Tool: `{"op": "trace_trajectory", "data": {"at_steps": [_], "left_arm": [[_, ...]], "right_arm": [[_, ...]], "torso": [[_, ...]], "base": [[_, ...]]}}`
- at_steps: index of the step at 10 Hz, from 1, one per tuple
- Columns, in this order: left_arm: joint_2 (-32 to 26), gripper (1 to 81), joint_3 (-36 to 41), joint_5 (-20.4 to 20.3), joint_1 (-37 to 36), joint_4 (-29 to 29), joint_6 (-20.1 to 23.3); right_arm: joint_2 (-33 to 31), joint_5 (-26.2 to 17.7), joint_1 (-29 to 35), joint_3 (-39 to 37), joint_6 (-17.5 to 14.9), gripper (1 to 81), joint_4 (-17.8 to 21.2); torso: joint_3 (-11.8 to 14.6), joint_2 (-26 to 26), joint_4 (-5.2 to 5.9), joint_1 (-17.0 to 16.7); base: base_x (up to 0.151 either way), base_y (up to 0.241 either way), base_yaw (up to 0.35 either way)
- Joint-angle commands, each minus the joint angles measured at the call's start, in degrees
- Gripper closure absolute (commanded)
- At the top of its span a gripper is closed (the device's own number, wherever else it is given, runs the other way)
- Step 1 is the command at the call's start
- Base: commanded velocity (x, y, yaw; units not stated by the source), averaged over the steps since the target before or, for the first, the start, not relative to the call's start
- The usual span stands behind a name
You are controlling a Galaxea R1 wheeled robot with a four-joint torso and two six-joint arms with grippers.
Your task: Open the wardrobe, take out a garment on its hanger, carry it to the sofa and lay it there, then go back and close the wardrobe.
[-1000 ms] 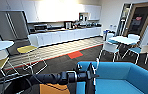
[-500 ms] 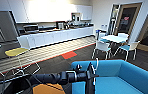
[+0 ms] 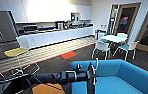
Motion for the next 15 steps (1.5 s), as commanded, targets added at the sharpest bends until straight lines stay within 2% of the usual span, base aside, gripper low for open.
{"op": "trace_trajectory", "data": {"at_steps": [1,11,15], "left_arm": [[0.2,81.1,2.0,-0.6,-8.9,1.0,0.4],[0.7,81.1,2.1,-0.6,-8.8,1.1,0.5],[0.8,81.1,2.2,-0.5,-8.8,1.1,0.5]], "right_arm": [[0.7,-2.6,1.5,0.5,-0.2,1.0,0.0],[0.8,-2.6,1.4,0.5,-0.2,1.0,0.0],[0.8,-2.6,1.4,0.5,-0.2,1.0,0.0]], "torso": [[0.0,0.0,0.0,0.0],[0.0,0.0,0.0,0.0],[0.0,0.0,0.0,0.0]], "base": [[0.0,0.0,0.0],[0.0,0.0,0.0],[0.079,0.0,0.0]]}}
